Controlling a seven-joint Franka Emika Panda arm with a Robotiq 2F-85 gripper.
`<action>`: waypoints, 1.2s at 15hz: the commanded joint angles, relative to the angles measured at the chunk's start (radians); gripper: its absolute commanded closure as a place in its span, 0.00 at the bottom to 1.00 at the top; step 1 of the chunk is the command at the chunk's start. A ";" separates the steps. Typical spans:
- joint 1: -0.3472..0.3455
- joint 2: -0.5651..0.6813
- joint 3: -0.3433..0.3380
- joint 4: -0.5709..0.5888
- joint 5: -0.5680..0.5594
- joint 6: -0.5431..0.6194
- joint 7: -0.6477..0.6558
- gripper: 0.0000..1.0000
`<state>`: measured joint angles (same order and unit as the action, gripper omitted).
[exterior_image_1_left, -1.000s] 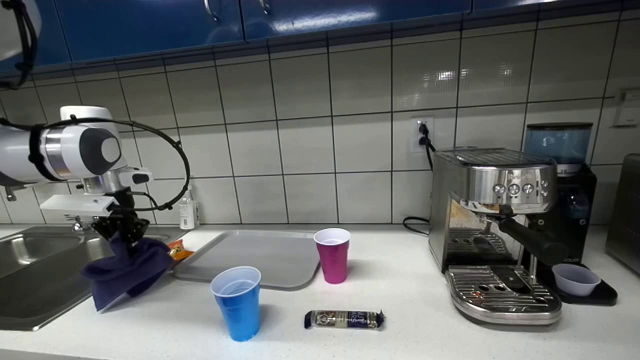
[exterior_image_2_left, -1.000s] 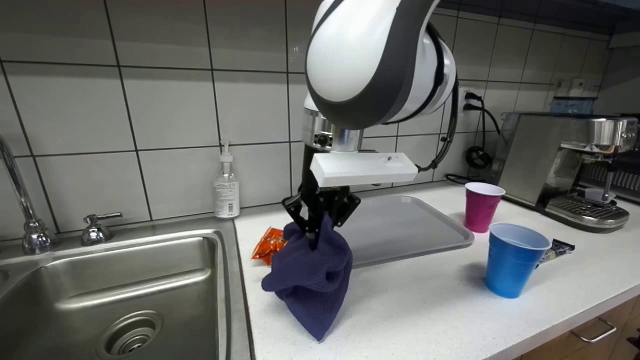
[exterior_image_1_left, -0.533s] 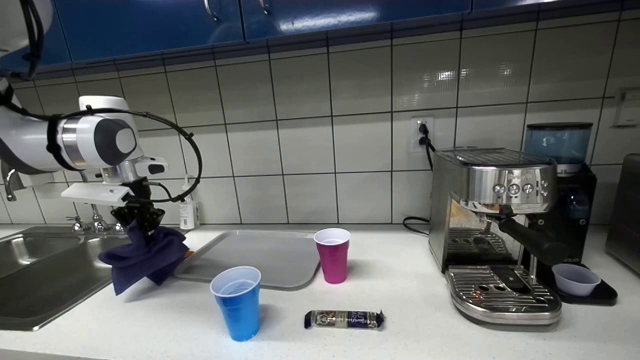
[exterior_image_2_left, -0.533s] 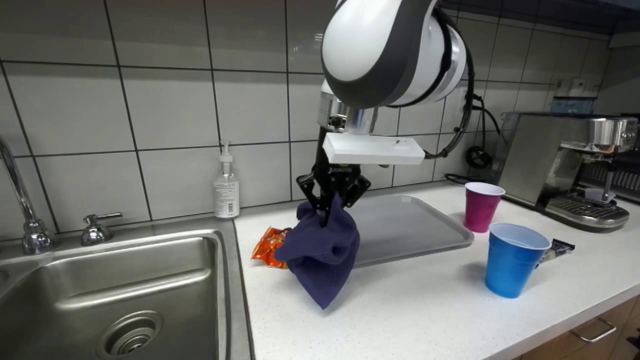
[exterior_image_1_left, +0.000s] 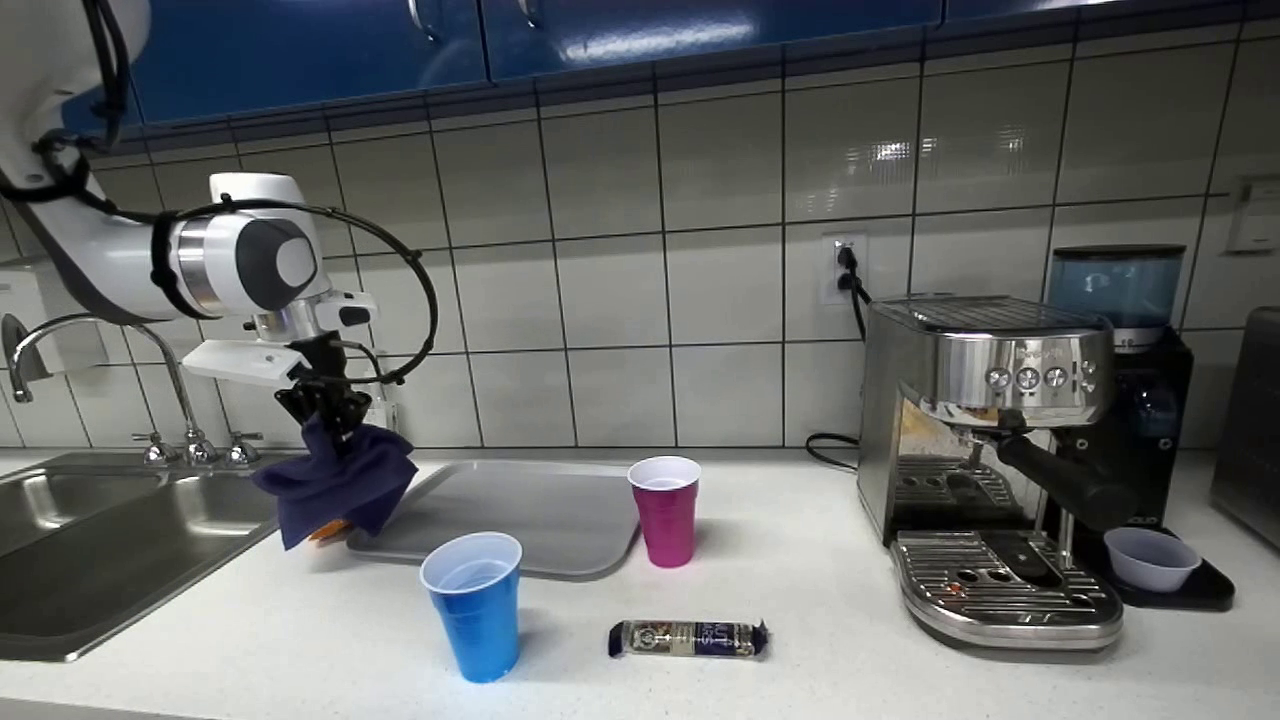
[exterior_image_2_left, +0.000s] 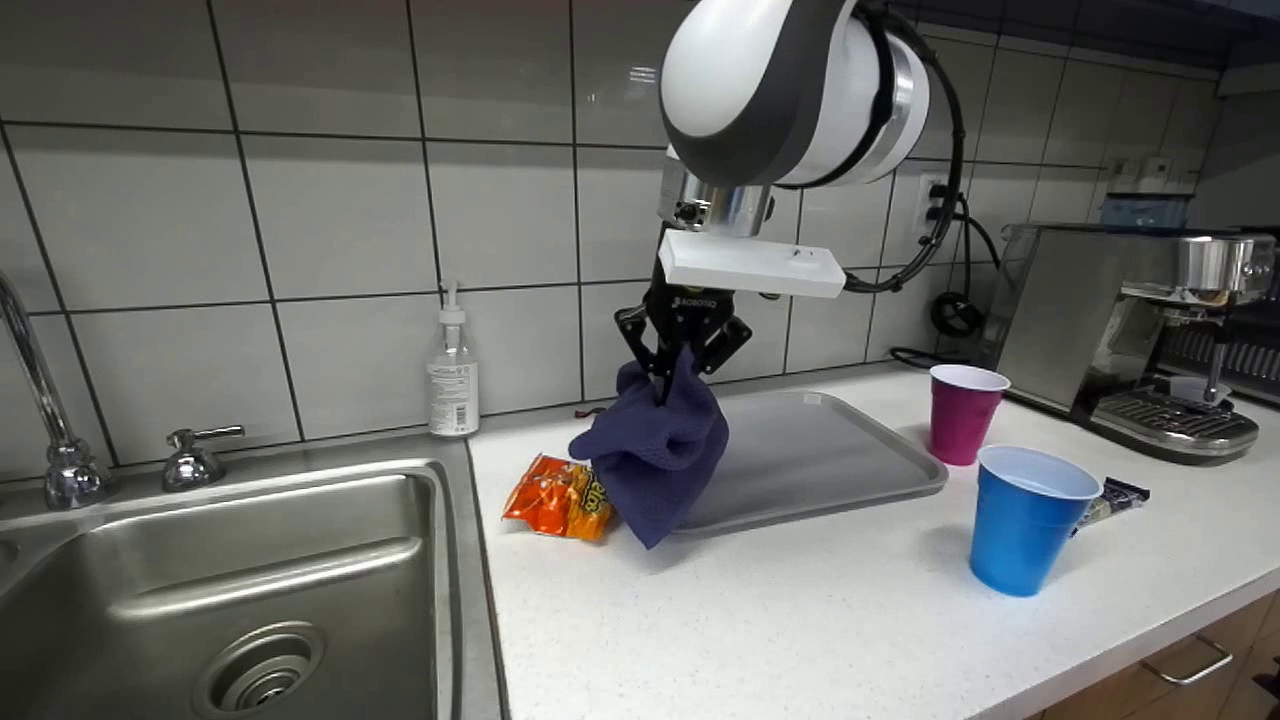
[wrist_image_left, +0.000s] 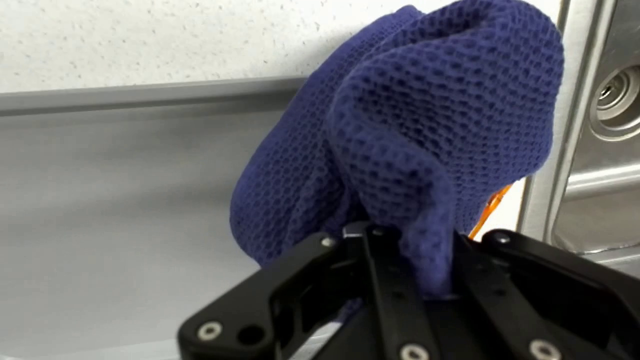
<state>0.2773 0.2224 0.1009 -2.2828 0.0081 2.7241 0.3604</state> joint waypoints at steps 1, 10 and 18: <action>-0.011 0.049 -0.006 0.084 -0.001 -0.041 0.032 0.98; -0.041 0.224 -0.038 0.303 0.020 -0.088 -0.009 0.98; -0.080 0.383 -0.043 0.525 0.037 -0.165 -0.037 0.98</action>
<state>0.2135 0.5431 0.0513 -1.8646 0.0175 2.6236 0.3632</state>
